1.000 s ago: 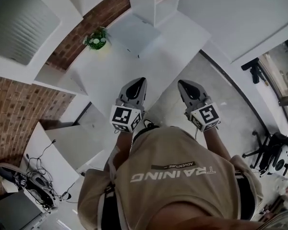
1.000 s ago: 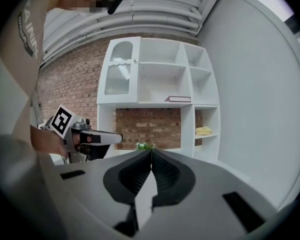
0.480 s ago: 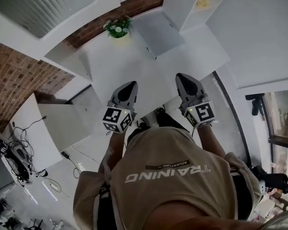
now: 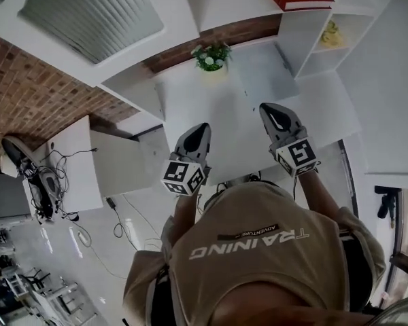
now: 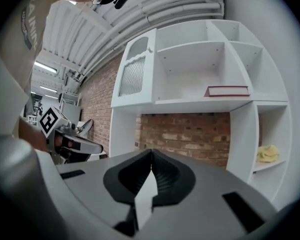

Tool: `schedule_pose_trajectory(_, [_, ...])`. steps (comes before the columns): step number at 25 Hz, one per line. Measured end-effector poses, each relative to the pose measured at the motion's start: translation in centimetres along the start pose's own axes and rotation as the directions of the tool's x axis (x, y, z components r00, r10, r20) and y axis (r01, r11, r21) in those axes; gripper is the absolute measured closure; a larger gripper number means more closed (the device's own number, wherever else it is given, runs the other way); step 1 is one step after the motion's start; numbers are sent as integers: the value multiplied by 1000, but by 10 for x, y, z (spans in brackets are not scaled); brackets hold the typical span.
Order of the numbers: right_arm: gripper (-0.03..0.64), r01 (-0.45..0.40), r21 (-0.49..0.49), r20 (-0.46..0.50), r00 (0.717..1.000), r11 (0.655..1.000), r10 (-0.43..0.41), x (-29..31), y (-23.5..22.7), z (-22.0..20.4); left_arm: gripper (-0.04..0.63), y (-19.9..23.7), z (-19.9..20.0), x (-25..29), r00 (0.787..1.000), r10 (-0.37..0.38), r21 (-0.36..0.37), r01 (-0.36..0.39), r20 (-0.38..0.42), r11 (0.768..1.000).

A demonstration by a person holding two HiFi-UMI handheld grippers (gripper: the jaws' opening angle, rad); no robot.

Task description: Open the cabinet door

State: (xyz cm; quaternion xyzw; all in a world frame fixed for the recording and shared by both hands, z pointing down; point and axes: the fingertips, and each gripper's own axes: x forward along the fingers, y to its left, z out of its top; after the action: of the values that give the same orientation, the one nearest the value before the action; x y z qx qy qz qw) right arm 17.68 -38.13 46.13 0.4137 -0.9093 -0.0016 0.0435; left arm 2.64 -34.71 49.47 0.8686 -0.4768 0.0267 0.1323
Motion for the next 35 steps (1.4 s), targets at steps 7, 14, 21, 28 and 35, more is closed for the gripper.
schedule_pose_trajectory(7, [603, -173, 39, -66, 982, 984, 175, 23, -5, -39, 588, -4, -7, 6, 991, 135, -37, -136, -20, 990])
schedule_pose_trajectory(14, [603, -197, 6, 6, 980, 980, 197, 30, -1, -18, 588, 3, -14, 6, 987, 157, -47, -158, -34, 986])
schedule_pose_trajectory(21, [603, -244, -6, -12, 970, 970, 244, 6, 12, -5, 588, -12, 38, 8, 994, 82, 36, -84, 68, 996])
schedule_pose_trajectory(28, [603, -232, 20, 99, 968, 973, 229, 10, 27, 37, 588, -8, 82, -13, 980, 102, 65, -115, 169, 991])
schedule_pose_trajectory(35, [601, -144, -18, 223, 964, 989, 144, 14, 24, 102, 588, -2, 129, -36, 964, 119, 137, -155, 239, 978])
